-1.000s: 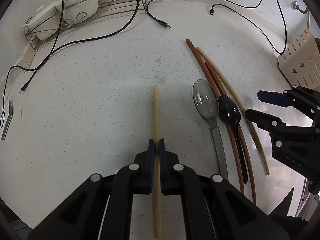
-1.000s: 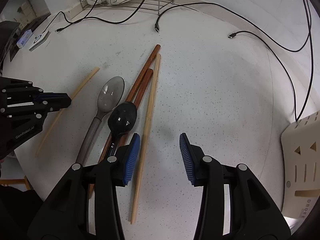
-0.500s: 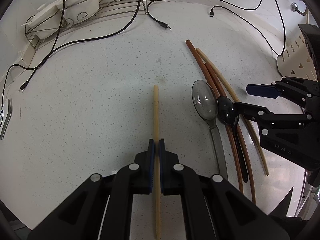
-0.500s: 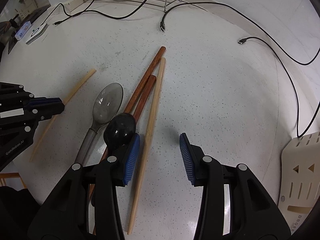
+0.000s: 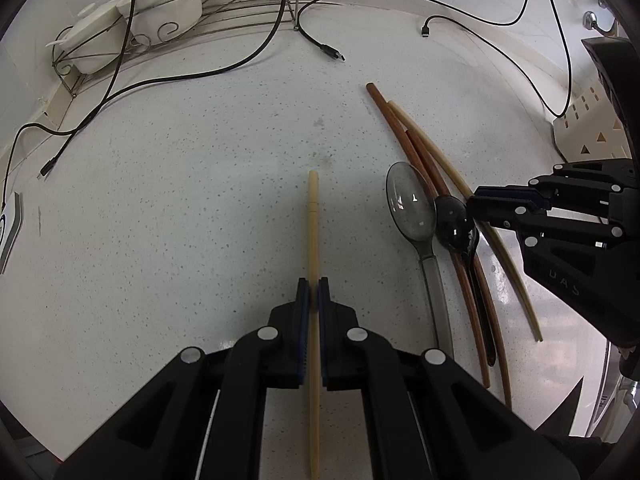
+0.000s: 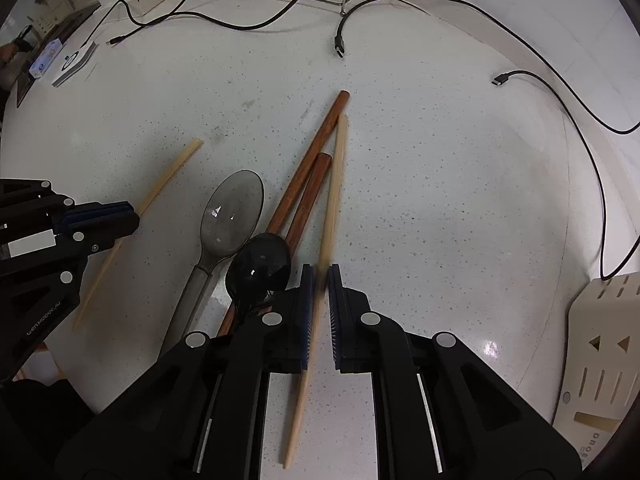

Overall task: Organize utensils
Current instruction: 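Close the right tool on a pale chopstick beside the brown chopsticks, then lift both pale chopsticks upright and carry them toward the cream holder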

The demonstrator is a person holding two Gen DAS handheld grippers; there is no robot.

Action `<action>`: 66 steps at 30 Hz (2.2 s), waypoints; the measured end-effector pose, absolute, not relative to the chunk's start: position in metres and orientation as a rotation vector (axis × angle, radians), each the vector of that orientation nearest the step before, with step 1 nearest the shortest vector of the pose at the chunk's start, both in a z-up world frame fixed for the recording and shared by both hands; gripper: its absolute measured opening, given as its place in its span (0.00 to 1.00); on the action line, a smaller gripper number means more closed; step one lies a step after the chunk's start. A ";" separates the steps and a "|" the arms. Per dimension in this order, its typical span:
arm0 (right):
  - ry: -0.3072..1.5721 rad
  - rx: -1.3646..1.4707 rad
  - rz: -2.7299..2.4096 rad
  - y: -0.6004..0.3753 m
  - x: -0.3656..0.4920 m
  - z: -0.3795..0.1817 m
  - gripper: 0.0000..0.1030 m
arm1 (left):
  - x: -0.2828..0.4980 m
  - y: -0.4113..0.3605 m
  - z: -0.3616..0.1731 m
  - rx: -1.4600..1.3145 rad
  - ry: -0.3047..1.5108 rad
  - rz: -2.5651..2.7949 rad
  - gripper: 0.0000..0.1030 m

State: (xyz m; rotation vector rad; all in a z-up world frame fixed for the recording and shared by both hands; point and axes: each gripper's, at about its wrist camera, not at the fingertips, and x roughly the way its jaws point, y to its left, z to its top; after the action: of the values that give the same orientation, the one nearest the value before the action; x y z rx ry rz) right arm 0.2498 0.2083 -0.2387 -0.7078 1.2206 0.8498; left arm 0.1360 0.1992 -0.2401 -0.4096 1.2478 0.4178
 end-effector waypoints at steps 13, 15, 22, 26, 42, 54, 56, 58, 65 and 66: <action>1.325 -0.493 0.789 0.198 0.275 -0.235 0.05 | 0.136 0.198 -0.239 -0.420 1.247 0.431 0.04; 1.320 -0.492 0.797 0.197 0.274 -0.234 0.05 | 0.135 0.201 -0.238 -0.455 1.243 0.422 0.04; 1.283 -0.479 0.783 0.187 0.266 -0.227 0.05 | 0.133 0.202 -0.229 -0.453 1.217 0.433 0.04; 1.234 -0.423 0.760 0.172 0.267 -0.211 0.05 | 0.131 0.201 -0.212 -0.437 1.184 0.432 0.04; 0.905 -0.131 0.635 0.066 0.277 -0.119 0.05 | 0.124 0.209 -0.100 -0.369 0.833 0.438 0.04; 0.617 -0.067 0.550 0.027 0.265 -0.061 0.05 | 0.151 0.195 -0.044 -0.319 0.687 0.366 0.04; 0.563 -0.060 0.527 0.021 0.263 -0.053 0.05 | 0.159 0.188 -0.037 -0.307 0.668 0.334 0.04; 0.512 -0.060 0.488 0.014 0.263 -0.045 0.05 | 0.168 0.179 -0.031 -0.297 0.645 0.307 0.04; 0.396 -0.058 0.356 -0.014 0.263 -0.032 0.05 | 0.203 0.142 -0.002 -0.249 0.515 0.184 0.04; 0.388 -0.059 0.340 -0.019 0.263 -0.031 0.05 | 0.208 0.135 0.002 -0.239 0.498 0.162 0.04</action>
State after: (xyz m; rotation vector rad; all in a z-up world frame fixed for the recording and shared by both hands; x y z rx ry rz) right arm 0.2633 -0.0191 -0.0306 -0.0591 0.3876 0.3395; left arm 0.2085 0.1346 0.0016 -0.2393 0.4983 0.1624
